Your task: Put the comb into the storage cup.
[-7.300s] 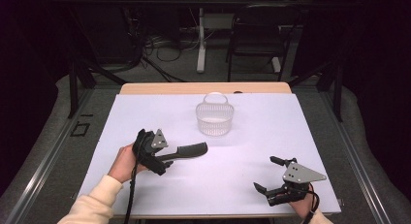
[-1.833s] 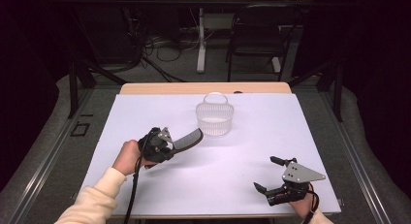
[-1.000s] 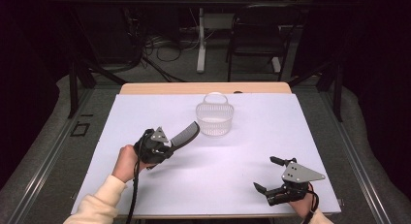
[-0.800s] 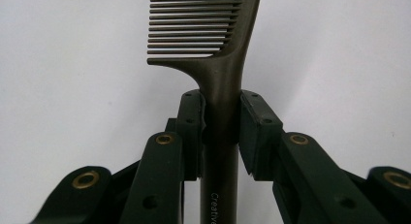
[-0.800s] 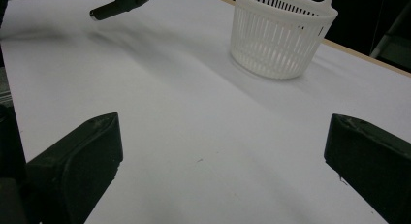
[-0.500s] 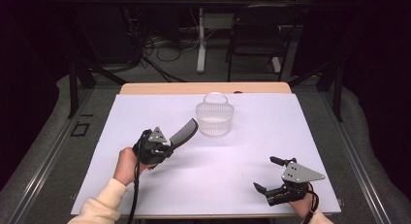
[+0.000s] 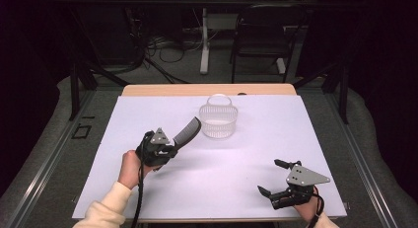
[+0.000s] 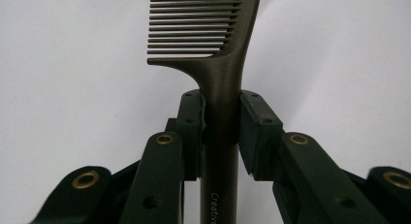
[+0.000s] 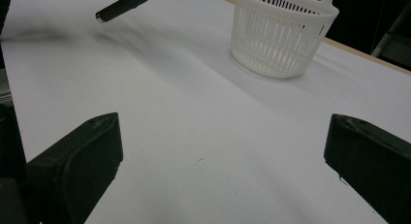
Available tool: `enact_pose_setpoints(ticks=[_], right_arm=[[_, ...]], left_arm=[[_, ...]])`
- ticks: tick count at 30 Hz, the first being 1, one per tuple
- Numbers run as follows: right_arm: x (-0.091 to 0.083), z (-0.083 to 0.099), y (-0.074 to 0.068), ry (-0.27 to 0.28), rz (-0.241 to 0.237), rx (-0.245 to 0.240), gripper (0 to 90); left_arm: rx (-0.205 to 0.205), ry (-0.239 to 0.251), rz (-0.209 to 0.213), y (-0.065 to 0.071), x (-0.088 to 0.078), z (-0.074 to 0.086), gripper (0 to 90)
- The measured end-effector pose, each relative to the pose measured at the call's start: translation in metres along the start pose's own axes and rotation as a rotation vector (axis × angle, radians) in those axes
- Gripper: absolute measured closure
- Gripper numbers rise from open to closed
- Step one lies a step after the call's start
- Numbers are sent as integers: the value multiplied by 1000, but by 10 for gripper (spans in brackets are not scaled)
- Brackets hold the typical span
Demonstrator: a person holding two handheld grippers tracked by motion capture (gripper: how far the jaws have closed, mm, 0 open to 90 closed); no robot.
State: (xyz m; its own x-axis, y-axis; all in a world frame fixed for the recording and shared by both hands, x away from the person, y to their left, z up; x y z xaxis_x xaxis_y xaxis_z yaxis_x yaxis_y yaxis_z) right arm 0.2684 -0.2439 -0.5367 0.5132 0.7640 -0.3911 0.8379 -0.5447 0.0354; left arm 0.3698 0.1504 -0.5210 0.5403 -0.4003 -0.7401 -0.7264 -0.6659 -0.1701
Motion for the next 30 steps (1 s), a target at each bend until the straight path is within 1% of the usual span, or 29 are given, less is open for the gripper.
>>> enact_pose_setpoints(ticks=[10,17,18,25,30], right_arm=[[0,0,0,0,0,1,0],[0,0,0,-1,1,0,1],[0,0,0,-1,0,1,1],[0,0,0,-2,2,1,1],[0,0,0,-2,2,1,1]], left_arm=[[-25,39,-25,-2,2,-5,720],[-31,57,-34,-3,2,-9,721],[-37,63,-36,-3,2,-10,721],[-33,71,-42,-5,1,-15,720],[-37,78,-53,-8,-2,-20,721]])
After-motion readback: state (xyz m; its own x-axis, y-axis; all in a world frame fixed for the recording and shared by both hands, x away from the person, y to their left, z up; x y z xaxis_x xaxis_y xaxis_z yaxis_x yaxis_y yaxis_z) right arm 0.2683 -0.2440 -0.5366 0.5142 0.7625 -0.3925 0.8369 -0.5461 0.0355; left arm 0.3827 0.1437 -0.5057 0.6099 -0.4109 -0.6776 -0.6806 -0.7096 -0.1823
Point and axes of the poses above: each handheld gripper's, and its own axes: x roughly forward along the jaws, z roughly out of its underside, y roughly to its right, the point moved 3 cm from there along x, roughly forward along the jaws, and after that the axes turned 8 degrees about -z, right-handed, at the moved point
